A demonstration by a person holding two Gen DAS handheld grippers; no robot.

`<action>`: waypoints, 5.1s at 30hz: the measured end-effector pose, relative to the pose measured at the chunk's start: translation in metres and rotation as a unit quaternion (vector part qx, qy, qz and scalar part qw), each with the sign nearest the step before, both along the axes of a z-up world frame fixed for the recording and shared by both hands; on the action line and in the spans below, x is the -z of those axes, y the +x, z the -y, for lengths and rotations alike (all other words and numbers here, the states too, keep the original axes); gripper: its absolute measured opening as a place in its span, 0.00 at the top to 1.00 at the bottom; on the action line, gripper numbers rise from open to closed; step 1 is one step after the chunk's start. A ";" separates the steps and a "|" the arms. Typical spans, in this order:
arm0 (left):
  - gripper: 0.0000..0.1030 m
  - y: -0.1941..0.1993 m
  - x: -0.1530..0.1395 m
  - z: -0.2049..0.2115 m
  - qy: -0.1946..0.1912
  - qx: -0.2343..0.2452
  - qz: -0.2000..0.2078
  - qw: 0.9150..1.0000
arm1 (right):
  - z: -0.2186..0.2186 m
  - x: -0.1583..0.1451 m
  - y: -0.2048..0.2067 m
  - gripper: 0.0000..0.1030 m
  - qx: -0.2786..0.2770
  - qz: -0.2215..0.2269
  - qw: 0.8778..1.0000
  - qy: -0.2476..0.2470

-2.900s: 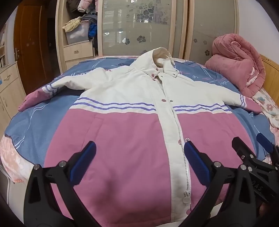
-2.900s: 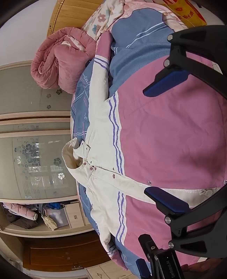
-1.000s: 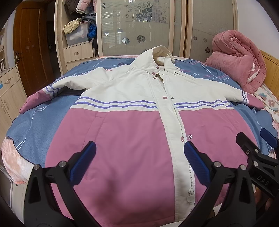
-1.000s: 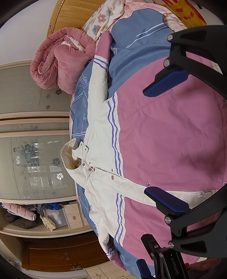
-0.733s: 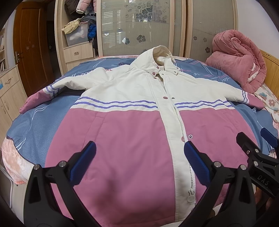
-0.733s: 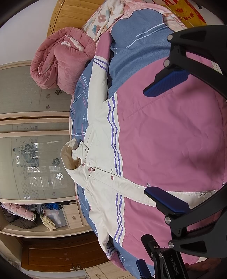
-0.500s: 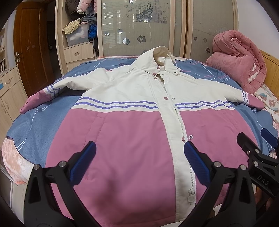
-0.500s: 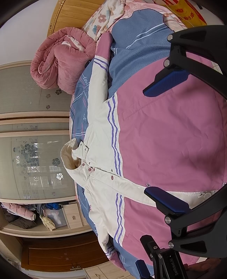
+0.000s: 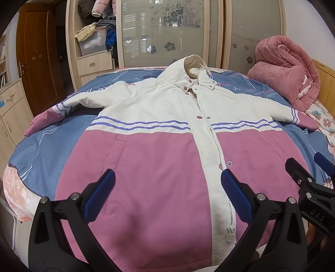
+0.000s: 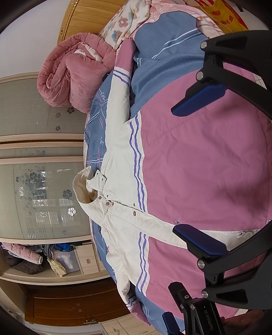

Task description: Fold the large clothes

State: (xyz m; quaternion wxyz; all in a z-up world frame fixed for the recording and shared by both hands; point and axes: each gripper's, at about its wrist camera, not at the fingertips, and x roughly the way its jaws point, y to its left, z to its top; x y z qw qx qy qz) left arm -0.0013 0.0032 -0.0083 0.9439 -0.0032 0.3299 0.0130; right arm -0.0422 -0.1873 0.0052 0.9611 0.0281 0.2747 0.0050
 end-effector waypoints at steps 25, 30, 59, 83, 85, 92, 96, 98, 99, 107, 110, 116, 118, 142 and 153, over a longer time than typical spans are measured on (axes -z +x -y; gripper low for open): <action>0.02 0.000 0.009 -0.012 -0.046 -0.045 -0.017 0.998 | 0.004 0.001 -0.001 0.01 0.001 -0.001 1.000 0.001; 0.02 -0.003 0.005 -0.008 -0.028 -0.033 -0.010 0.999 | 0.005 0.003 0.001 0.01 0.003 -0.004 1.000 0.002; 0.02 0.014 -0.013 -0.007 0.103 -0.013 -0.016 0.995 | 0.074 -0.009 0.002 0.01 0.035 0.045 0.994 0.098; 0.02 0.093 -0.026 -0.071 -0.045 -0.024 0.083 0.995 | 0.463 0.059 0.139 0.20 0.238 -0.005 0.834 0.498; 0.02 0.101 -0.020 -0.072 -0.056 -0.022 0.063 0.996 | 0.471 0.065 0.156 0.23 0.253 -0.016 0.838 0.484; 0.02 0.105 -0.014 -0.066 -0.007 -0.017 0.069 0.997 | 0.503 0.093 0.196 0.40 0.310 -0.026 0.815 0.489; 0.02 0.109 -0.011 -0.070 -0.016 -0.014 0.063 0.998 | 0.510 0.097 0.218 0.61 0.325 -0.037 0.815 0.478; 0.02 0.110 -0.011 -0.071 -0.013 -0.016 0.061 0.998 | 0.508 0.091 0.219 0.87 0.329 -0.021 0.819 0.470; 0.02 0.110 -0.011 -0.071 -0.010 -0.017 0.061 0.998 | 0.507 0.087 0.219 0.90 0.328 -0.016 0.822 0.464; 0.02 0.104 -0.021 -0.076 0.019 -0.036 0.069 0.997 | 0.437 -0.041 0.222 0.92 0.297 0.078 0.906 0.290; 0.02 0.104 -0.025 -0.084 0.010 -0.038 0.059 0.997 | 0.384 -0.103 0.227 0.92 0.266 0.119 0.930 0.225; 0.02 0.108 -0.029 -0.109 -0.022 -0.057 0.049 0.997 | 0.247 -0.211 0.240 0.92 0.166 0.182 0.962 0.119; 0.02 0.109 -0.030 -0.119 -0.031 -0.065 0.052 0.996 | 0.200 -0.231 0.244 0.92 0.132 0.186 0.971 0.078; 0.02 0.114 -0.021 -0.190 -0.116 -0.087 0.004 0.989 | -0.120 0.011 0.289 0.14 -0.093 -0.092 0.987 -0.094; 0.02 0.116 -0.015 -0.147 -0.115 -0.035 -0.011 0.993 | -0.044 -0.021 0.173 0.01 -0.112 -0.056 0.981 0.149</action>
